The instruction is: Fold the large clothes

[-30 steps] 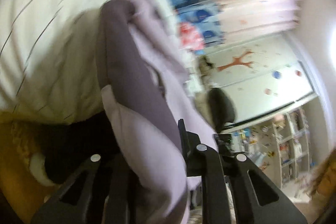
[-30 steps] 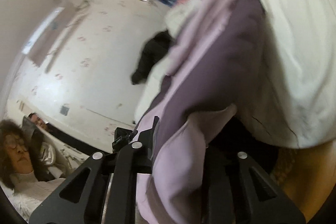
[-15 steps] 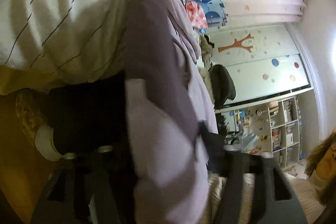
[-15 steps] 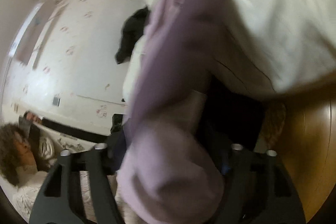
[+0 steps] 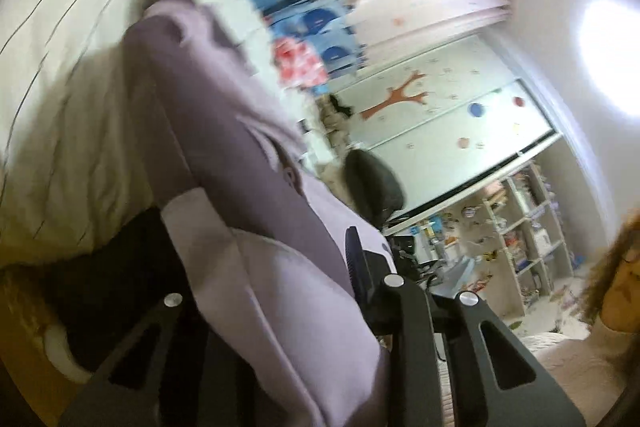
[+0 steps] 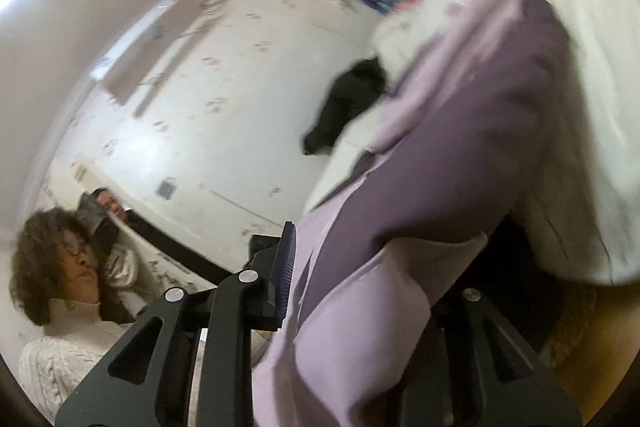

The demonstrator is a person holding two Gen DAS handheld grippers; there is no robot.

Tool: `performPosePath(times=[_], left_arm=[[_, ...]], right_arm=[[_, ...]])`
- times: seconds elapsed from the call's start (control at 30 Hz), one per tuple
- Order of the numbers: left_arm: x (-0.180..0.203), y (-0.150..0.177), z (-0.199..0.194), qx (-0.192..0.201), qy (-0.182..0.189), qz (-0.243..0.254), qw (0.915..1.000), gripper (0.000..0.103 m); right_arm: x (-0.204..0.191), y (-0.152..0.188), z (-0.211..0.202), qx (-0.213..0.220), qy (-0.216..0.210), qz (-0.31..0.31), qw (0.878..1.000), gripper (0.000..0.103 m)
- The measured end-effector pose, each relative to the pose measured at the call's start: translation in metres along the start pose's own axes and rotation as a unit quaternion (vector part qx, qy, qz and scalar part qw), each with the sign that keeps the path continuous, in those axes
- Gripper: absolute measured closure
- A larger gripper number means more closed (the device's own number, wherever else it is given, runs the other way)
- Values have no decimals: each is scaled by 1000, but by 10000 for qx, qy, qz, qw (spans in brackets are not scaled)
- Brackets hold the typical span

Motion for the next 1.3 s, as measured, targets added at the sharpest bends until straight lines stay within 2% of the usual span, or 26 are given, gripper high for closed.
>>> performPosePath(times=[0.07, 0.13, 0.3, 0.37, 0.53, 0.8, 1.03, 1.3], left_arm=[[12, -2, -9, 108, 222, 123, 9996, 77], [14, 0, -13, 149, 293, 132, 9994, 78], [-25, -3, -15, 351, 358, -595, 9970, 78], [-26, -14, -14, 518, 444, -694, 9952, 78], [-21, -56, -12, 881, 421, -542, 9937, 78], [-16, -112, 6, 1086, 206, -268, 9935, 78], [-32, -141, 22, 1198, -5, -372, 9921, 78], [-46, -172, 43, 1216, -242, -470, 9912, 78]], right_arm=[[-22, -10, 3, 71, -219, -193, 9995, 77], [-31, -15, -1, 137, -305, -282, 9990, 77], [-15, -20, -19, 383, -362, -65, 9986, 77], [-12, -30, -22, 527, -481, -73, 9974, 77], [-9, -57, -26, 819, -596, -308, 9944, 77], [-1, -102, -20, 1118, -321, -418, 9923, 77], [8, -121, -5, 1281, 35, -479, 9906, 77], [33, -163, 7, 1300, 452, -477, 9893, 77]])
Point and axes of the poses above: each gripper's, at about its wrist camera, not at the fingertips, and z roughly the way its jaws point, x to its right, y to its underside, the point moved 9 cm from there along z, roughly the way its jaws point, and after that the axes turned 13 degrees about -y, right-handed, at the moved point
